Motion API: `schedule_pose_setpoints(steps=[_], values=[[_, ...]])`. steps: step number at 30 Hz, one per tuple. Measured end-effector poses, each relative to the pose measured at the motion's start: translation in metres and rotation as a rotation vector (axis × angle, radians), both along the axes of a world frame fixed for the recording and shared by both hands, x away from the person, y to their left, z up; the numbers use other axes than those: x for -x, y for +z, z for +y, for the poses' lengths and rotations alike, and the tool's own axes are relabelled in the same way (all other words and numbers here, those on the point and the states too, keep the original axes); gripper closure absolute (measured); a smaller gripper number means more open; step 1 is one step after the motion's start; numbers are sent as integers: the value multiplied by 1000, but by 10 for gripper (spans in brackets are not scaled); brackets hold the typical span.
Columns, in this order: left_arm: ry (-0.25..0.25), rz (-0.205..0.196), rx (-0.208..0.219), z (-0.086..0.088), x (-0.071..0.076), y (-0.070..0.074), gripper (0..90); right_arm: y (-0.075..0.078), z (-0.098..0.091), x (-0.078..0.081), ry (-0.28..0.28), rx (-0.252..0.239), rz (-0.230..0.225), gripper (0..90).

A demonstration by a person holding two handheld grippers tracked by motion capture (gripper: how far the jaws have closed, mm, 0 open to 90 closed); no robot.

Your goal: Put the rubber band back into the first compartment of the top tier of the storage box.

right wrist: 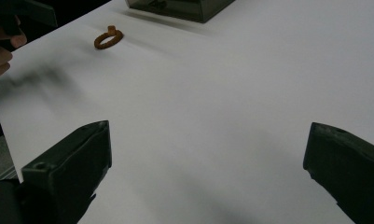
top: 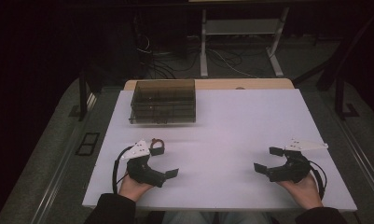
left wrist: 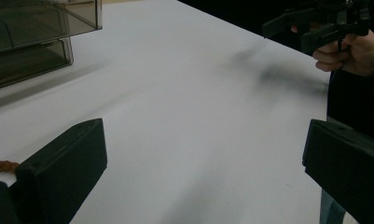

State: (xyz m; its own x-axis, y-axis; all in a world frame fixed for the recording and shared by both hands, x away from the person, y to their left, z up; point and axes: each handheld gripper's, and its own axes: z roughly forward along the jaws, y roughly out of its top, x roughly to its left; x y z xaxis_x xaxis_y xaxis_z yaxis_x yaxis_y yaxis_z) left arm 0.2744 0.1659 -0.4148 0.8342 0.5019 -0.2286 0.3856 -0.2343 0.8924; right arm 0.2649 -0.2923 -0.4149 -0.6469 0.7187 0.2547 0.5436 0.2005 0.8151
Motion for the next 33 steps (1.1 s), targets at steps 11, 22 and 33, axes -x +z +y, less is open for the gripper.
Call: schedule_pose_setpoints(steps=[11,22,33], values=[[-9,-1,-4,-1,0,0,0,0,0,0,12,7,8,7],[-15,1,-10,-2,1,1,0,0,-1,1,23,6,15,6],[-20,-3,-36,-4,0,6,0,0,-1,2,25,10,21,7]])
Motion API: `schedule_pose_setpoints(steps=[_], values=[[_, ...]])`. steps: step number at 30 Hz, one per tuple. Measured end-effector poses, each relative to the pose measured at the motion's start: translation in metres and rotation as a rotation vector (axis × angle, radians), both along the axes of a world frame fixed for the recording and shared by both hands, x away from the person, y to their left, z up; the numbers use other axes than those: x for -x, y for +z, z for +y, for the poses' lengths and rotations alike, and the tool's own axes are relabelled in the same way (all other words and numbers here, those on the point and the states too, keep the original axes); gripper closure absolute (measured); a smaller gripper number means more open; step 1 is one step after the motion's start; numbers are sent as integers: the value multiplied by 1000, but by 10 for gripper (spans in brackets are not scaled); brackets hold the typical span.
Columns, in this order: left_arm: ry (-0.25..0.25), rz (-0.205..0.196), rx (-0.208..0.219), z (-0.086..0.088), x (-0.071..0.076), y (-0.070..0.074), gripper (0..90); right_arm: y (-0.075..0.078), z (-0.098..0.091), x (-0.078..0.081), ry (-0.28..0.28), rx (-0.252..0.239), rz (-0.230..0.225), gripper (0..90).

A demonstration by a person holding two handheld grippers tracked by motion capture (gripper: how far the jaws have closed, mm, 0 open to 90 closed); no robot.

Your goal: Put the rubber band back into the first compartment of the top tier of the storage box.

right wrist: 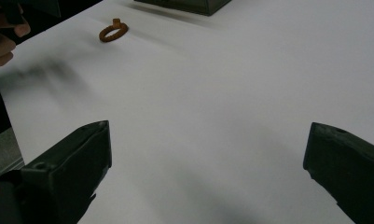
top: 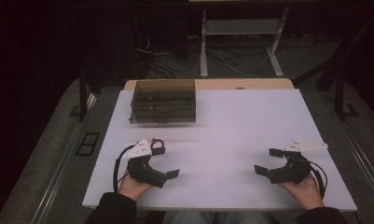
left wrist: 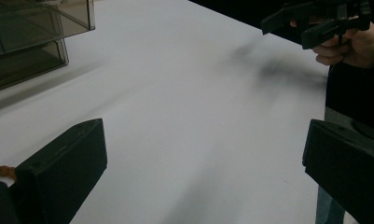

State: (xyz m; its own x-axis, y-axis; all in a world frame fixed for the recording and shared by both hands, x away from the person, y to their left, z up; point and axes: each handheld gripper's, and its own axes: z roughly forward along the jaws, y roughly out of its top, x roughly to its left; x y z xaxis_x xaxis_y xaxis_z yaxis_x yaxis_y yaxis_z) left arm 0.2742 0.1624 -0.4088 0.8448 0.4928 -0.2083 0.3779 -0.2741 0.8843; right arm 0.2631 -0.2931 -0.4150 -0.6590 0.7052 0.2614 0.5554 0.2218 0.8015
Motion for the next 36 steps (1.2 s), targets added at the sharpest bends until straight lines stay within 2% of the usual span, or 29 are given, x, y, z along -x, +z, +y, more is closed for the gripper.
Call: schedule_pose_setpoints(steps=[6,7,13,20,36], values=[[-7,-5,-15,-1,-1,6,0,0,-1,1,-1,0,-2,7],[-14,-7,-32,0,-1,9,0,0,-1,1,-3,2,-2,6],[-17,-11,-33,0,-4,13,0,0,-2,1,-7,4,1,7],[-30,1,-71,1,-9,18,0,0,-1,2,-3,10,-5,7],[-33,25,-110,8,-26,26,0,0,-1,2,-5,13,-5,7]])
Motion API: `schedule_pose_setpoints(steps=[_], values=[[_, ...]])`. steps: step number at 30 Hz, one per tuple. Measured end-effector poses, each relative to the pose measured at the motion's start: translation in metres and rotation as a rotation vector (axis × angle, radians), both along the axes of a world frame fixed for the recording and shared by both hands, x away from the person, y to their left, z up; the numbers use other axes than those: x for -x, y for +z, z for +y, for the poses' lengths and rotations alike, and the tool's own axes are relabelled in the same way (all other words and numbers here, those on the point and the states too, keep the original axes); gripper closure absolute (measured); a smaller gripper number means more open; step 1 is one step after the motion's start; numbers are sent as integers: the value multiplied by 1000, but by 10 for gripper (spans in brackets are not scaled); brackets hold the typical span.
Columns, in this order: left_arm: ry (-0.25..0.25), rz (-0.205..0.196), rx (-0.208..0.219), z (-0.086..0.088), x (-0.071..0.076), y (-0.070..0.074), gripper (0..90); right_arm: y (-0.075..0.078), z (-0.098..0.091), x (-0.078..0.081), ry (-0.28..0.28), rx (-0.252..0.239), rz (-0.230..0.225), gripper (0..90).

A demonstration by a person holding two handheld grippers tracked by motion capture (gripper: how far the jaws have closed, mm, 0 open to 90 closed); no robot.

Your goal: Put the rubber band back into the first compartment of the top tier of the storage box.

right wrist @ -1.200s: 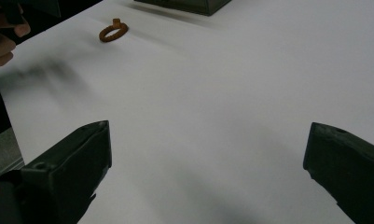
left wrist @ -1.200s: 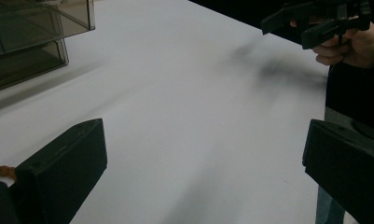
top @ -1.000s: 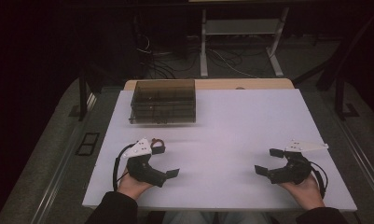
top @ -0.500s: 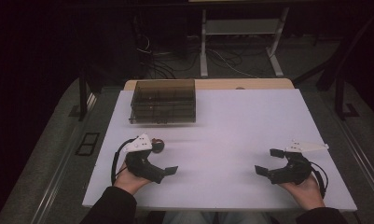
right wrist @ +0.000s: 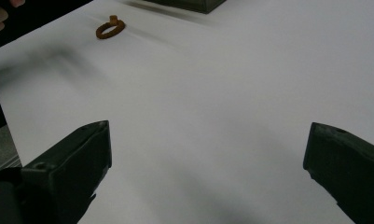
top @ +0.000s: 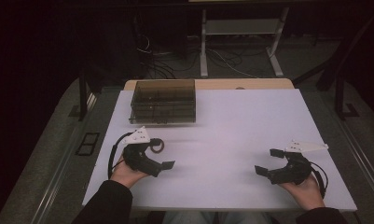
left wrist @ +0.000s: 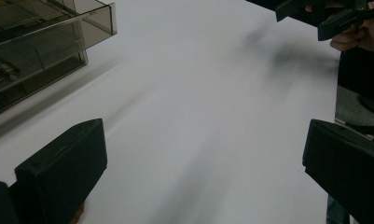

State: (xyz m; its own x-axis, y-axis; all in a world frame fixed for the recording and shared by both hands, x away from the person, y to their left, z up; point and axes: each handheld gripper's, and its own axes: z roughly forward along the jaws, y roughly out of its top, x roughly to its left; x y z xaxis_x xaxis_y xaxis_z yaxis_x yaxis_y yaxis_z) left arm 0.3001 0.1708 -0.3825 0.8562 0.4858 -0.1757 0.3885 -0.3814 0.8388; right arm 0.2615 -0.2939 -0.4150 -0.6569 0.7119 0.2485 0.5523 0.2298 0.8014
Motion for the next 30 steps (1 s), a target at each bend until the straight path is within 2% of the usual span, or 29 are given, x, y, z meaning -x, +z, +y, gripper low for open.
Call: schedule_pose_setpoints(steps=[13,20,24,30], values=[[-17,35,-3,2,-11,6,0,-1,-1,0,1,5,-2,6],[-31,46,-30,2,-21,12,0,-1,0,0,-2,8,5,7],[-39,44,-65,2,-27,14,0,-1,-1,0,-4,9,2,6],[-36,69,-68,3,-37,10,0,-1,-1,1,-6,10,2,7]])
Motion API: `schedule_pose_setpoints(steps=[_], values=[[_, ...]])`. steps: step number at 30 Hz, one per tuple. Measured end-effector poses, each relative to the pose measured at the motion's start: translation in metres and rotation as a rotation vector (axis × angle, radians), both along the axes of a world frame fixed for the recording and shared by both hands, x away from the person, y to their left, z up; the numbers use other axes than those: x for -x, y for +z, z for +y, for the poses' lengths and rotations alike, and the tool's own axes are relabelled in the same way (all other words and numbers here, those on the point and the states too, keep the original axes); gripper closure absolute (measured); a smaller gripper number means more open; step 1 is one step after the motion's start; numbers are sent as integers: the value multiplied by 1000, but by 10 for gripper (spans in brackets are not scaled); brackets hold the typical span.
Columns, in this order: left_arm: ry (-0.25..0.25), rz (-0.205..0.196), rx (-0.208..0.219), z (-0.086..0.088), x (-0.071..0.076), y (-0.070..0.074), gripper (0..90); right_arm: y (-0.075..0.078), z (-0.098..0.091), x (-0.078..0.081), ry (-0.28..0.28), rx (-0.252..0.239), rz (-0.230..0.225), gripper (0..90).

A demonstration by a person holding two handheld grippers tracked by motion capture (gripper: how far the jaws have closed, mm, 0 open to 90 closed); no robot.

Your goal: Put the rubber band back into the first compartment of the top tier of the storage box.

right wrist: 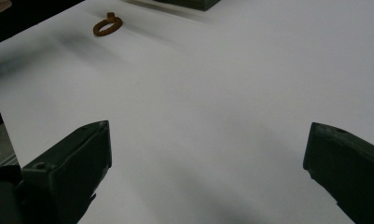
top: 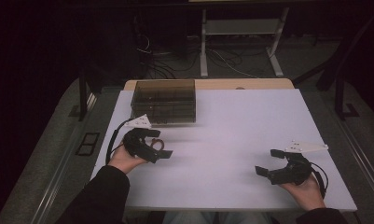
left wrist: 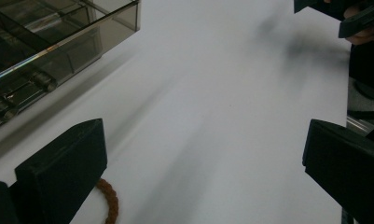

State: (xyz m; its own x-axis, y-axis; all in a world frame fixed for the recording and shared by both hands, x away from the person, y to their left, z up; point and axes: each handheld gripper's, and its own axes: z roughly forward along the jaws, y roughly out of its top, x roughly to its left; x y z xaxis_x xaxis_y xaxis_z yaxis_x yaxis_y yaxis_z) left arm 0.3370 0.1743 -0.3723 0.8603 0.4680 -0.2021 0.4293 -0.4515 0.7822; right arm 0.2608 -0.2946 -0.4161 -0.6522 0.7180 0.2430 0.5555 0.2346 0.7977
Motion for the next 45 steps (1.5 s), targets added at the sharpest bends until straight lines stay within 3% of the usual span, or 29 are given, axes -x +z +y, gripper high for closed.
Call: schedule_pose_setpoints(steps=[33,45], values=[[-8,47,-169,4,-24,-30,0,-1,0,0,3,9,-1,7],[-12,76,-197,9,-29,-37,0,-2,0,0,5,12,-1,7]])
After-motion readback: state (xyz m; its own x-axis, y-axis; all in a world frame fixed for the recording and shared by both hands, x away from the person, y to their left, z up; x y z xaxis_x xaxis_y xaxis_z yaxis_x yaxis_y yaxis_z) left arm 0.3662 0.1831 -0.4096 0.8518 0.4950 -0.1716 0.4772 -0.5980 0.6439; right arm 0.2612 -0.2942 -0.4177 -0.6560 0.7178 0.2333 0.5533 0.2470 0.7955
